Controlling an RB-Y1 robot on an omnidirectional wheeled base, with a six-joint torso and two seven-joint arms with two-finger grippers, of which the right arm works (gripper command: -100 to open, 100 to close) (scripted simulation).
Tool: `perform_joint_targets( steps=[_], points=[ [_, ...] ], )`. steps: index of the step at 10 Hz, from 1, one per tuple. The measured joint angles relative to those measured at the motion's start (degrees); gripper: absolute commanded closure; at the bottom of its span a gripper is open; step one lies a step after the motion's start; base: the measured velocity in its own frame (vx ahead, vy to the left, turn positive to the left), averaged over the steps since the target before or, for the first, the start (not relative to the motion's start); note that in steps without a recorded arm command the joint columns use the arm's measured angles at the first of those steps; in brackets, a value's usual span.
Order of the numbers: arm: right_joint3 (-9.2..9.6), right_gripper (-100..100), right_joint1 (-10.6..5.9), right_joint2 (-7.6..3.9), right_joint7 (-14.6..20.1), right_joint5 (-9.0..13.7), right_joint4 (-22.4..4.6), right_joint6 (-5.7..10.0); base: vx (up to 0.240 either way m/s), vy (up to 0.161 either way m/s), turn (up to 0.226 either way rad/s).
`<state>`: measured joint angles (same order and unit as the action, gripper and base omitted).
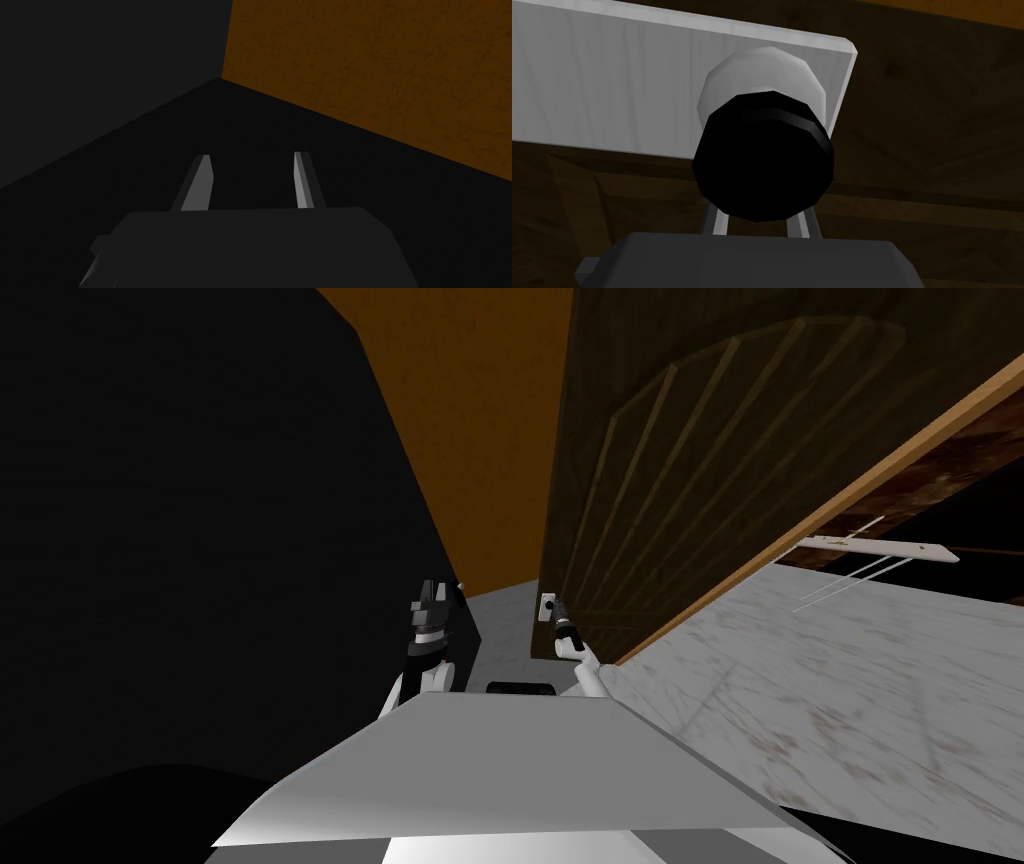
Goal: Push the door open
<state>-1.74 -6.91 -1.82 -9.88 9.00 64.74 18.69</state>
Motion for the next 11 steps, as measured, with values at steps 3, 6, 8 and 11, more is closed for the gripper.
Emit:
perform_joint_targets(
  steps=[3,6,8,11],
  points=[
    [-0.46,-100,-0.28,-0.84,-0.7,0.7,0.4,0.03,-0.142,0.05,-0.015],
    [0.0,-100,0.09,-0.56,-0.5,0.9,1.2,-0.55,-0.264,0.084,-0.02],
    [0.44,-100,0.54,0.47,-0.3,1.2,2.1,-1.13,-0.257,0.084,-0.018],
    [0.44,-100,0.14,0.9,-0.2,1.3,1.4,-0.94,0.042,0.016,0.013]
  ],
)
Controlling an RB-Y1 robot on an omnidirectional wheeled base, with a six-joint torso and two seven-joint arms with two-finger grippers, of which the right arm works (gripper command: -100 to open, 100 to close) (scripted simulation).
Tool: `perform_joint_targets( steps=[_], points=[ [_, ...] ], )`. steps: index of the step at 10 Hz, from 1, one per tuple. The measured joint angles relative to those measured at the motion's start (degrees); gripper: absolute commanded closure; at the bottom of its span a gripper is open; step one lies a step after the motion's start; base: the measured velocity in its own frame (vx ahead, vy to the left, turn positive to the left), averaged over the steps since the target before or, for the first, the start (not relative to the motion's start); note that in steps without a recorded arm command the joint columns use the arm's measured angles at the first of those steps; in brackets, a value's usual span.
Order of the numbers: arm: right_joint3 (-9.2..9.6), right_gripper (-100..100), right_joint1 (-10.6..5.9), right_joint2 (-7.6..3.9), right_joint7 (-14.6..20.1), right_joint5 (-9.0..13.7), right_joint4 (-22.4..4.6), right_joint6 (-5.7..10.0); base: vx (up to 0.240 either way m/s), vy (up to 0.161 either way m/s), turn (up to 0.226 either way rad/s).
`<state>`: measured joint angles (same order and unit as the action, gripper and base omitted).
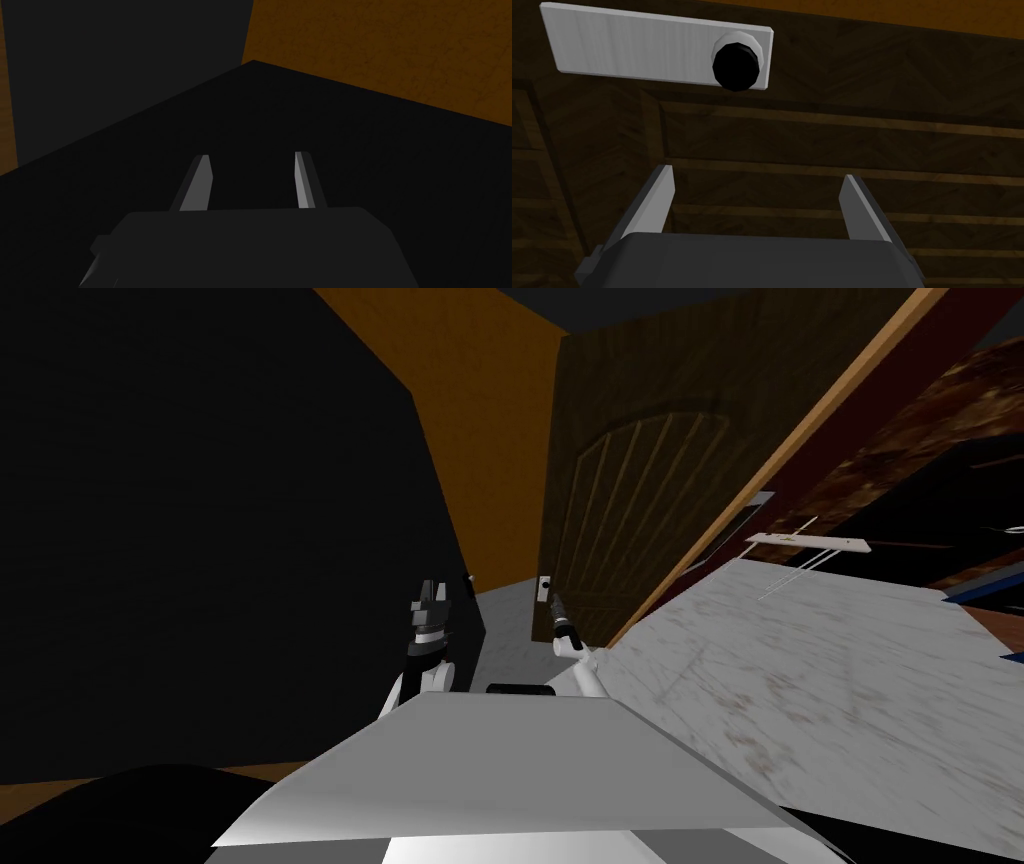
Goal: Push the door open
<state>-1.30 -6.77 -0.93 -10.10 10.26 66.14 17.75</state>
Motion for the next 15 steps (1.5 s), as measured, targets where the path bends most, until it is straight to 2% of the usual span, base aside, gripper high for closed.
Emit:
perform_joint_targets(
  steps=[2,5,7,9,10,15],
  points=[
    [-0.17,-100,-0.07,-0.77,0.0,0.0,-0.2,0.3,0.199,-0.018,0.017],
    [-0.51,-100,-0.27,-1.27,0.0,0.0,-0.7,0.95,0.228,0.01,0.023],
    [-0.78,-100,-0.43,-0.97,-0.1,-0.1,-1.1,1.48,0.215,-0.01,0.029],
    [-1.0,-100,-0.49,-0.07,0.0,-0.1,-1.4,1.93,0.153,-0.035,0.016],
    [-1.01,100,-0.5,-0.02,0.0,-0.1,-1.3,1.95,-0.012,0.004,-0.009],
    [-1.04,100,-0.37,-0.09,0.0,-0.1,-1.5,1.86,-0.019,0.004,-0.002]
  ],
)
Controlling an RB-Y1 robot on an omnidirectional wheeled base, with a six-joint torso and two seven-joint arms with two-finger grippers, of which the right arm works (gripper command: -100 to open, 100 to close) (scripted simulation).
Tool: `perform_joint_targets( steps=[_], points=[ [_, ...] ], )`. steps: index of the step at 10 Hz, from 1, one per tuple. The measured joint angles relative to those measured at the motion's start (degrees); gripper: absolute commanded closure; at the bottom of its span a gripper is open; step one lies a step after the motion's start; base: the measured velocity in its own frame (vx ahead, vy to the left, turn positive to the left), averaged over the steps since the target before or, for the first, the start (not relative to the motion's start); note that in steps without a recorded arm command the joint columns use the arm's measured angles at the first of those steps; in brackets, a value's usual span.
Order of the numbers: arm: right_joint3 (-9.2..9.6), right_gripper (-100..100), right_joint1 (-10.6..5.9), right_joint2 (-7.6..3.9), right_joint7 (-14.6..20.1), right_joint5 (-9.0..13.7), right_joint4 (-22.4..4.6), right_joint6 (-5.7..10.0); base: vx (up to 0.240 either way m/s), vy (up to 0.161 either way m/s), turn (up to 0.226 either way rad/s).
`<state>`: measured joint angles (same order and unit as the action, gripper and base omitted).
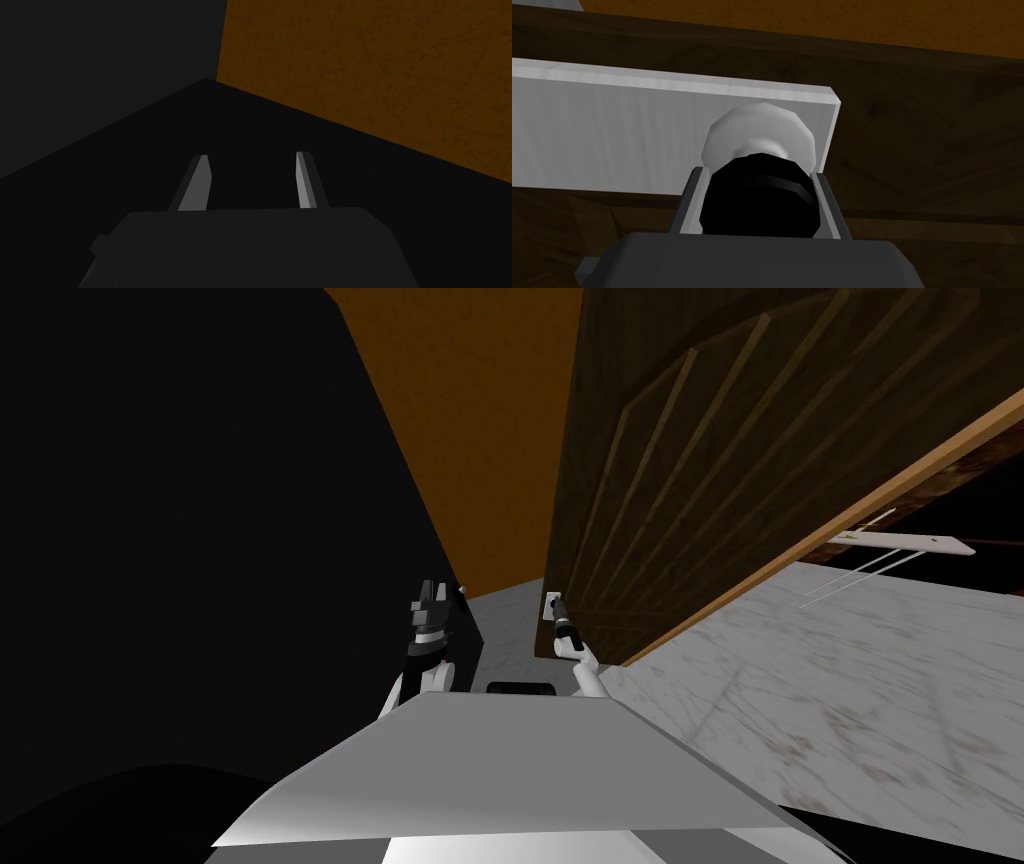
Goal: Push the door open
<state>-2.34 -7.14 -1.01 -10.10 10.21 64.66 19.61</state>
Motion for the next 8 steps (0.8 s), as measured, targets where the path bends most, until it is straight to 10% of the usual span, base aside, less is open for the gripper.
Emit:
perform_joint_targets(
  steps=[4,5,8],
  points=[
    [1.0,100,0.16,-1.73,-1.1,1.4,-0.2,-0.3,0.102,-0.085,-0.162],
    [0.7,-100,-0.5,-2.2,-1.7,1.8,-0.9,0.19,-0.106,0.007,-0.052],
    [1.18,-100,-0.53,-2.15,-2.0,1.9,-0.4,-0.34,-0.217,0.068,-0.011]
  ],
)
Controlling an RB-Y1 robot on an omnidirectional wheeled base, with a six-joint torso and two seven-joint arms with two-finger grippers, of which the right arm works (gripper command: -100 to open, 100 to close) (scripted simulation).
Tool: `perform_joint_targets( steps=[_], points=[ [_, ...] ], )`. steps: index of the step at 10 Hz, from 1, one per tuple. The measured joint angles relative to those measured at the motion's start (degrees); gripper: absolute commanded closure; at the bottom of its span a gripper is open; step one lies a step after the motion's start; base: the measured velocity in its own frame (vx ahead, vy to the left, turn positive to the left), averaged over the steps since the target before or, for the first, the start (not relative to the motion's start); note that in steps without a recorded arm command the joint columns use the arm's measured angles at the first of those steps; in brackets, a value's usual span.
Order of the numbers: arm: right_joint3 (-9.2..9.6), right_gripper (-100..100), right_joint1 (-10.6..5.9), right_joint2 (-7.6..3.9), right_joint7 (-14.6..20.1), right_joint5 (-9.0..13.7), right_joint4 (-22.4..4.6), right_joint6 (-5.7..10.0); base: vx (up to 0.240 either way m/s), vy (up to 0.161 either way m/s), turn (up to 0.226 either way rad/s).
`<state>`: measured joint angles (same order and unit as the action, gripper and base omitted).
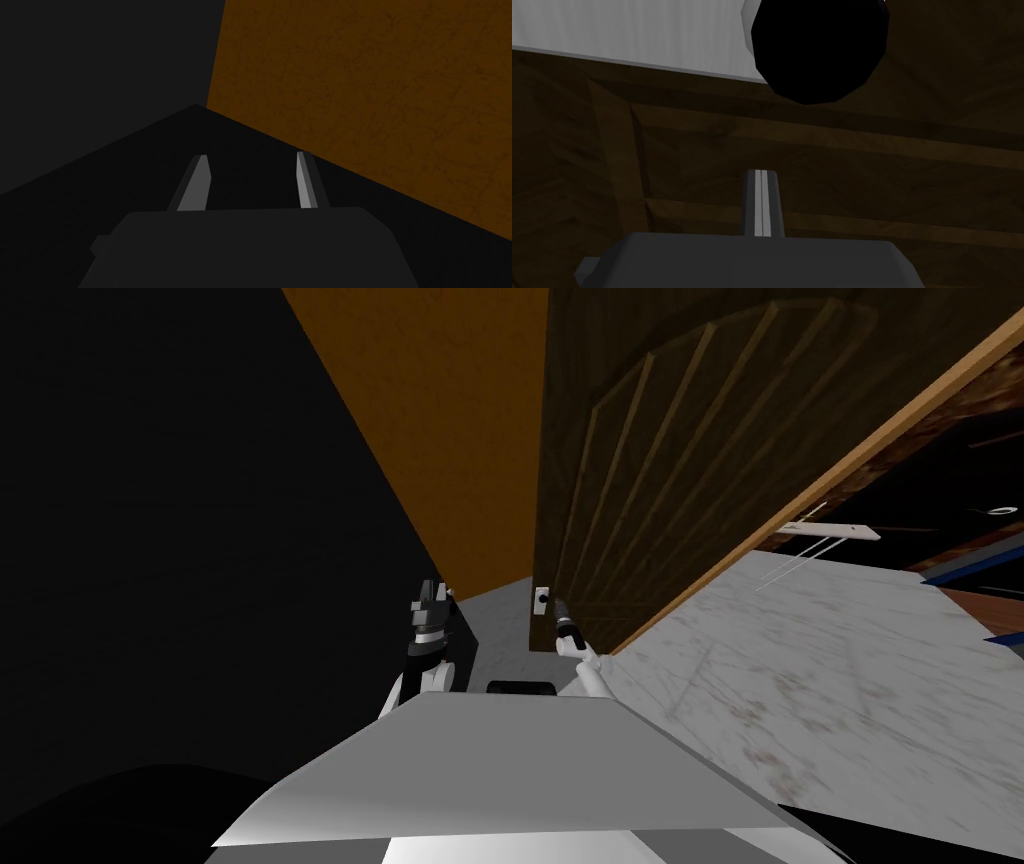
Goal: Push the door open
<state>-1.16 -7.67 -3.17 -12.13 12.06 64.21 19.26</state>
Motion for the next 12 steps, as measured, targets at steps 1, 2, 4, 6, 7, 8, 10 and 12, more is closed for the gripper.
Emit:
perform_joint_targets(
  steps=[1,2,4,6,7,8,10,12],
  points=[
    [0.19,-100,0.04,0.22,0.0,0.0,0.2,-0.2,-0.307,0.123,-0.028],
    [0.36,-100,0.22,0.85,-0.2,0.0,1.0,-0.79,-0.294,0.113,-0.034],
    [0.75,-100,-0.09,2.77,-0.5,0.1,0.8,-1.12,-0.223,0.048,-0.016],
    [0.85,-100,-0.35,3.87,-0.6,0.1,0.7,-1.27,0.017,0.008,0.011],
    [0.79,-100,-0.22,2.85,-0.6,0.1,0.8,-1.23,0.179,-0.032,0.021],
    [0.68,-100,-0.42,2.17,-0.6,0.1,0.4,-0.93,0.209,-0.004,0.022],
    [0.57,-100,-0.44,1.49,-0.6,0.1,0.0,-0.19,0.24,0.0,0.027],
    [0.35,-100,-0.4,1.78,-0.8,0.0,-0.1,0.29,0.262,-0.009,0.029]
  ],
)
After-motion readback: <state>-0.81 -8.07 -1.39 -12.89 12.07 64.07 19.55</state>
